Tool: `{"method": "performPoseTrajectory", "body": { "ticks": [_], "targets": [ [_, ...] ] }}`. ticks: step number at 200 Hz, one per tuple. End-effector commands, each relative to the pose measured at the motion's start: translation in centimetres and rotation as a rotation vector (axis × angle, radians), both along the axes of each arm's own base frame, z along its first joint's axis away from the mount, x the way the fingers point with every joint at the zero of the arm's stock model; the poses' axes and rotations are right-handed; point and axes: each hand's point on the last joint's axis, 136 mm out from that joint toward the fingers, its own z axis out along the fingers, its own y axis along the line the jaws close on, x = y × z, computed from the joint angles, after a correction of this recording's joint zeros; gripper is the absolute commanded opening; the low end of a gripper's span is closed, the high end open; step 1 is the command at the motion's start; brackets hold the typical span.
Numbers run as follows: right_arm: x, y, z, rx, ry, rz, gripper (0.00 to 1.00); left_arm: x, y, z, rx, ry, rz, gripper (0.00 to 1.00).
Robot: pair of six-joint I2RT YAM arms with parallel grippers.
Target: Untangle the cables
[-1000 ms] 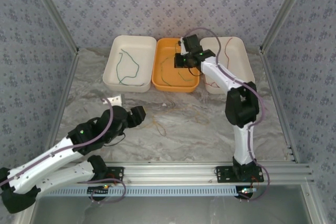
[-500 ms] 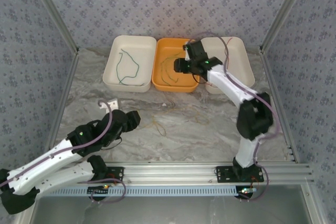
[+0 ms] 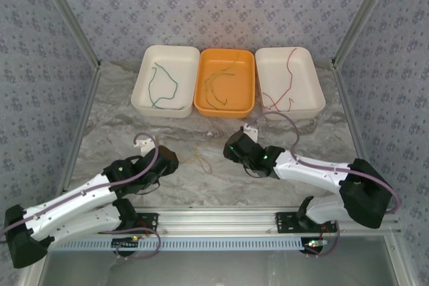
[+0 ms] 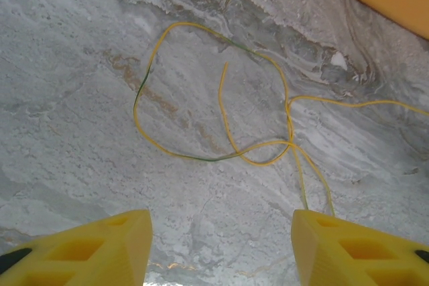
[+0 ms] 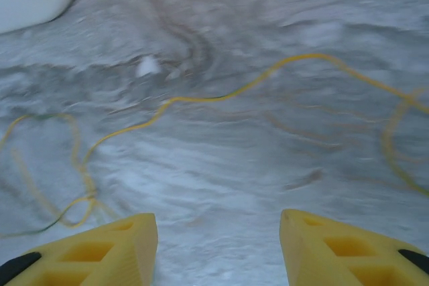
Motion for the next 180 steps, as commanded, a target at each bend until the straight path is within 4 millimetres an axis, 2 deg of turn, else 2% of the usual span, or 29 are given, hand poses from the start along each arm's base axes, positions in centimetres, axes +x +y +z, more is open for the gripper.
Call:
{"method": "performPoseTrajectory", "body": {
  "ticks": [1,24,44,52,81,104,118,130,147,180],
  "targets": [
    [2.1,-3.7,4.0,-0.042,-0.126,-0.157,0.54,-0.3,-0.3,-0.6,-0.015,0.027,0.003,0.57],
    [2.5,-8.2,3.0,-0.201,-0.079,-0.2,0.55,-0.5,0.0,-1.0,-0.027,0.028,0.015,0.57],
    [3.1,-10.3,1.7,-0.237,-0.029,-0.204,0.55,-0.5,0.6,-1.0,-0.022,0.01,0.03,0.57],
    [3.4,-10.6,1.5,-0.248,-0.021,-0.187,0.55,-0.3,0.9,-0.8,-0.011,-0.001,0.041,0.56],
    [3.6,-9.7,0.8,-0.248,-0.005,-0.111,0.53,0.9,1.8,0.0,0.011,-0.012,0.063,0.56],
    [3.2,-8.2,-0.4,-0.249,0.017,-0.028,0.44,2.5,1.7,-0.5,0.002,0.051,0.067,0.55],
    [2.8,-7.7,-1.4,-0.26,0.054,-0.005,0.41,3.1,1.9,-1.0,0.029,0.086,0.07,0.55],
    [2.6,-7.3,-2.5,-0.271,0.085,0.006,0.36,4.0,1.3,-0.9,0.025,0.08,0.065,0.54],
    [2.6,-6.7,-3.5,-0.295,0.115,0.015,0.33,4.5,0.8,-0.9,0.027,0.086,0.059,0.54],
    [3.0,-6.5,-5.4,-0.408,0.151,0.01,0.34,4.7,0.6,-0.6,0.008,0.073,0.062,0.54]
  ]
}}
